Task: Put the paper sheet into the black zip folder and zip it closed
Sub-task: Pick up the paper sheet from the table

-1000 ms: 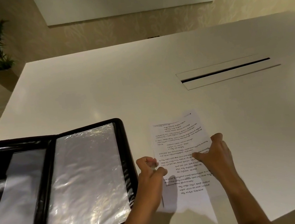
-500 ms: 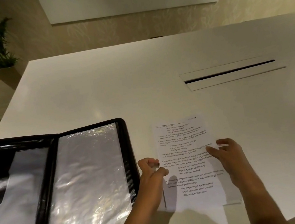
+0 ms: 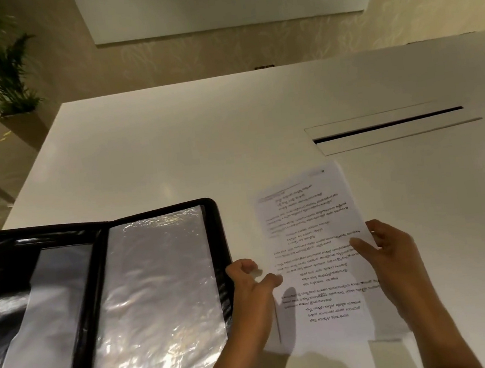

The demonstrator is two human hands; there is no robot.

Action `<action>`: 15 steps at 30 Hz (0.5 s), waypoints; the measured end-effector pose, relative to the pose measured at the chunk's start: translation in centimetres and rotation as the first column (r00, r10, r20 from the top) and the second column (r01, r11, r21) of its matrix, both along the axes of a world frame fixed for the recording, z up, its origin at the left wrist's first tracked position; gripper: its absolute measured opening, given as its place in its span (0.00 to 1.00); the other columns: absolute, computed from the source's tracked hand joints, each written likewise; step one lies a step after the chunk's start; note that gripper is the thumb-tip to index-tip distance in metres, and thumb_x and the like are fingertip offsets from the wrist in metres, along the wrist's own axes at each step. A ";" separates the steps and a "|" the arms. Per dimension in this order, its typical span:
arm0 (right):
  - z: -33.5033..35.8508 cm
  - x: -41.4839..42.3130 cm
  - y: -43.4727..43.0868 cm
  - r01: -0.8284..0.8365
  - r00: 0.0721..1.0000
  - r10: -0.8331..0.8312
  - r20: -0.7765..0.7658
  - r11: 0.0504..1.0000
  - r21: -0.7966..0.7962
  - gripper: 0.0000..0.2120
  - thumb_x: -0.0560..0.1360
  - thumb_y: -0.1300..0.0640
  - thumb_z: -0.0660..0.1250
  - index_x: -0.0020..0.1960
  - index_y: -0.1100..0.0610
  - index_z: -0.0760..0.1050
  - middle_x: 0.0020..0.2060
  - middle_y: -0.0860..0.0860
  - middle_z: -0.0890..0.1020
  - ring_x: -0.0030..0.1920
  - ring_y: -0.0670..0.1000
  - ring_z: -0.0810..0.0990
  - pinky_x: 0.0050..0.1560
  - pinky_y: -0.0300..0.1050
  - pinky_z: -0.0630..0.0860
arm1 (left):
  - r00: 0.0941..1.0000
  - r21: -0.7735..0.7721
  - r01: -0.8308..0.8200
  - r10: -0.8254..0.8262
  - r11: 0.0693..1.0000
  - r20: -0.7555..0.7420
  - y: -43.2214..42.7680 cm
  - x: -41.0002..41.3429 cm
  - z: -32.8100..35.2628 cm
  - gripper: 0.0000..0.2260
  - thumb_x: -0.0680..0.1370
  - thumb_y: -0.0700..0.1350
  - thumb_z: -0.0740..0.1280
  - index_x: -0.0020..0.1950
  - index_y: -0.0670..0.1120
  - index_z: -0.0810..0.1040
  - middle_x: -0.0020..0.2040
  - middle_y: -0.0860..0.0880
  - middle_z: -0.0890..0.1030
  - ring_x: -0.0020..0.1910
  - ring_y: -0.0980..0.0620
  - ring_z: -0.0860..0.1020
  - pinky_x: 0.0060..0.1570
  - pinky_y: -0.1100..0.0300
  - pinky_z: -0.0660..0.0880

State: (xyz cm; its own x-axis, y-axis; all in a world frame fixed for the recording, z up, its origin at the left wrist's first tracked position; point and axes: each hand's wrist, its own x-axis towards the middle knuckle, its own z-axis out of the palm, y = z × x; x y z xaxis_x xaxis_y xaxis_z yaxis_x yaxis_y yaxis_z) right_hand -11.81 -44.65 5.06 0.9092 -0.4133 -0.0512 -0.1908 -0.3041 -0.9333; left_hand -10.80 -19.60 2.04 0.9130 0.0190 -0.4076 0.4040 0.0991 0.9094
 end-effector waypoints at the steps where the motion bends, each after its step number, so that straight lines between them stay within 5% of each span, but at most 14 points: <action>1: 0.6 -0.3 0.1 -0.010 0.999 0.007 0.051 0.998 0.062 0.10 0.83 0.61 0.74 0.57 0.47 0.87 0.50 0.48 0.93 0.45 0.56 0.93 0.41 0.56 0.89 | 0.999 -0.006 -0.035 0.035 0.999 0.028 0.3 0.3 0.3 0.21 0.81 0.38 0.74 0.63 0.57 0.67 0.66 0.54 0.76 0.63 0.49 0.79 0.53 0.51 0.75; 3: 1.9 -0.9 0.3 -0.040 0.990 0.016 0.139 0.984 0.171 0.10 0.82 0.61 0.75 0.58 0.47 0.87 0.53 0.50 0.92 0.47 0.57 0.93 0.41 0.49 0.89 | 0.993 -0.057 -0.079 0.084 0.995 0.086 1.1 1.1 1.6 0.26 0.79 0.43 0.78 0.67 0.59 0.67 0.68 0.58 0.75 0.65 0.52 0.79 0.54 0.54 0.76; 6: 3.6 -1.4 0.6 -0.089 0.970 0.029 0.242 0.967 0.238 0.08 0.80 0.56 0.76 0.59 0.51 0.86 0.56 0.55 0.92 0.51 0.61 0.92 0.49 0.58 0.90 | 0.984 -0.103 -0.051 0.067 0.993 0.167 2.5 3.3 4.5 0.33 0.72 0.56 0.82 0.73 0.55 0.70 0.69 0.55 0.80 0.65 0.51 0.82 0.53 0.54 0.77; 10: 4.7 -1.0 3.1 -0.085 0.933 -0.027 0.359 0.953 0.292 0.10 0.79 0.56 0.76 0.60 0.53 0.86 0.56 0.56 0.91 0.53 0.62 0.91 0.53 0.58 0.90 | 0.932 -0.153 0.168 -0.107 0.974 0.346 4.3 5.9 6.9 0.22 0.79 0.53 0.76 0.71 0.49 0.80 0.65 0.47 0.87 0.63 0.42 0.86 0.61 0.43 0.84; 15: 4.6 -0.8 7.0 -0.053 0.891 -0.107 0.440 0.941 0.334 0.05 0.78 0.56 0.76 0.53 0.51 0.85 0.51 0.53 0.91 0.50 0.55 0.91 0.49 0.45 0.88 | 0.881 -0.201 0.243 -0.130 0.949 0.454 5.3 6.4 7.9 0.15 0.76 0.52 0.78 0.61 0.52 0.88 0.61 0.44 0.89 0.58 0.40 0.89 0.52 0.51 0.87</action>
